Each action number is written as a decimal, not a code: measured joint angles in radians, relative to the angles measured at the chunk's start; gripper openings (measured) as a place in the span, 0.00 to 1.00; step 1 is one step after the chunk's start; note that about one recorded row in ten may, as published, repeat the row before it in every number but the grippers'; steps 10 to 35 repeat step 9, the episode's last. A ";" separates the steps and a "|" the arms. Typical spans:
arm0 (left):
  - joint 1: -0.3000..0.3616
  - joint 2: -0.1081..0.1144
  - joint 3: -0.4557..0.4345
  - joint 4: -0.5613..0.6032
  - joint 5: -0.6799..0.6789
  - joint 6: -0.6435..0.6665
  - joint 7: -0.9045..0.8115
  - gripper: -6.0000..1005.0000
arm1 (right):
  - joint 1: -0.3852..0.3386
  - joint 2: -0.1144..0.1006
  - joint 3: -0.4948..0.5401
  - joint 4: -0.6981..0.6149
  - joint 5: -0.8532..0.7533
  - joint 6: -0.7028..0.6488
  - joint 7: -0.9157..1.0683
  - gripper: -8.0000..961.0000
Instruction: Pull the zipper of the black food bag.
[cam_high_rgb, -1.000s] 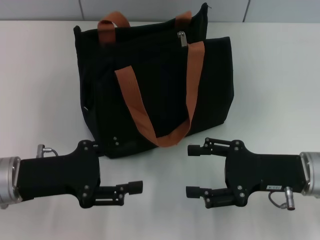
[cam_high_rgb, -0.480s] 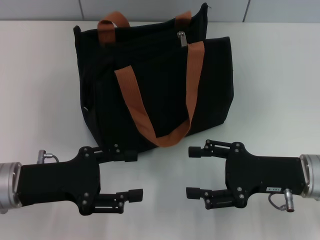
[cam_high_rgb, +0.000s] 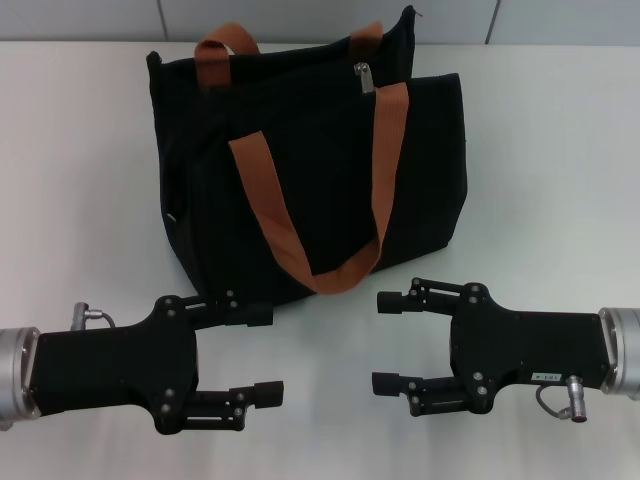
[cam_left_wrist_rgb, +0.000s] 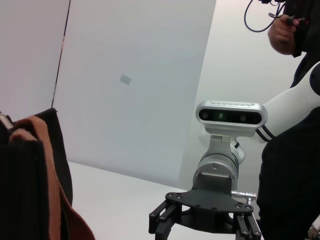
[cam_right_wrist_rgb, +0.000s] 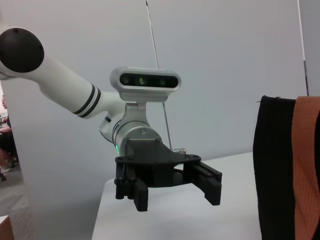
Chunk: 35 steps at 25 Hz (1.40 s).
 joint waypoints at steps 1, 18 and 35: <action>0.000 0.000 0.000 0.000 0.000 0.001 0.000 0.79 | 0.000 0.000 0.000 0.000 0.000 0.000 0.000 0.86; 0.000 0.000 0.001 0.000 0.000 0.002 0.001 0.79 | 0.000 0.000 0.000 0.000 0.003 0.002 0.000 0.86; 0.000 0.000 0.001 0.000 0.000 0.002 0.001 0.79 | 0.000 0.000 0.000 0.000 0.003 0.002 0.000 0.86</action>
